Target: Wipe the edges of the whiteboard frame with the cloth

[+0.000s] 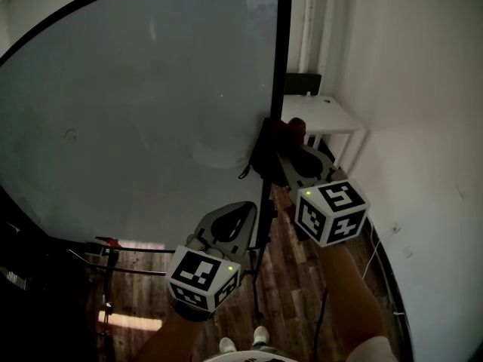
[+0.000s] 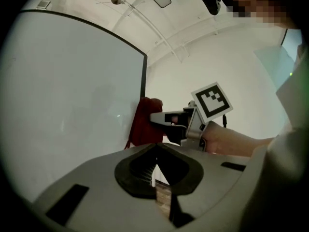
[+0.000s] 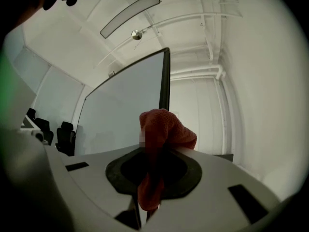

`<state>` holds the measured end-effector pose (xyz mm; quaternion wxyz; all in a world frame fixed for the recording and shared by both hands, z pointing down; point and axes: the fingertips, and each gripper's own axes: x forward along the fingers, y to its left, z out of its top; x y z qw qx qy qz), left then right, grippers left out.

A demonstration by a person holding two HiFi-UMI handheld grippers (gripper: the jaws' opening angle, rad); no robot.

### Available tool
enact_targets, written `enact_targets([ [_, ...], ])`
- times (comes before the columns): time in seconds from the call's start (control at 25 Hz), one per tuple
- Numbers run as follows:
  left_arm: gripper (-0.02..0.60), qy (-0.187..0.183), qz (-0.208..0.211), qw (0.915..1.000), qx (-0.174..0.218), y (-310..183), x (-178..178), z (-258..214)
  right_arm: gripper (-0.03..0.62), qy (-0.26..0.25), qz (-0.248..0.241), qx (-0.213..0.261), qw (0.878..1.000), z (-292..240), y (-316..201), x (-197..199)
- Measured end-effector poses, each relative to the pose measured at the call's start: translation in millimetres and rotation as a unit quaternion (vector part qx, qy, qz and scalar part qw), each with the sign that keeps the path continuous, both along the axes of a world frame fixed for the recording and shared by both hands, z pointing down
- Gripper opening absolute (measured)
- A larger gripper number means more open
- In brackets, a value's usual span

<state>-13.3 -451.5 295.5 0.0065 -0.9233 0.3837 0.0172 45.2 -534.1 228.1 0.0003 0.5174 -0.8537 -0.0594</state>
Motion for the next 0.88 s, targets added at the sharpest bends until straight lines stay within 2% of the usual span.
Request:
enact_targets([
  [0.2,0.008,0.009,0.005,0.9998,-0.015,-0.8,0.1,22.2,0.044,0.001,0.013,-0.045,0.999,69.3,-10.0,9.4],
  [0.44,0.008,0.022,0.010,0.9992,-0.030,-13.2,-10.7,57.3,0.044,-0.017,0.014,-0.068,0.997,143.6,-14.1,-2.5],
  [0.88,0.008,0.022,0.016,0.9988,-0.040,-30.5,-8.0,127.8,0.044,-0.025,0.032,-0.074,0.996,254.0,-6.7,-1.5],
])
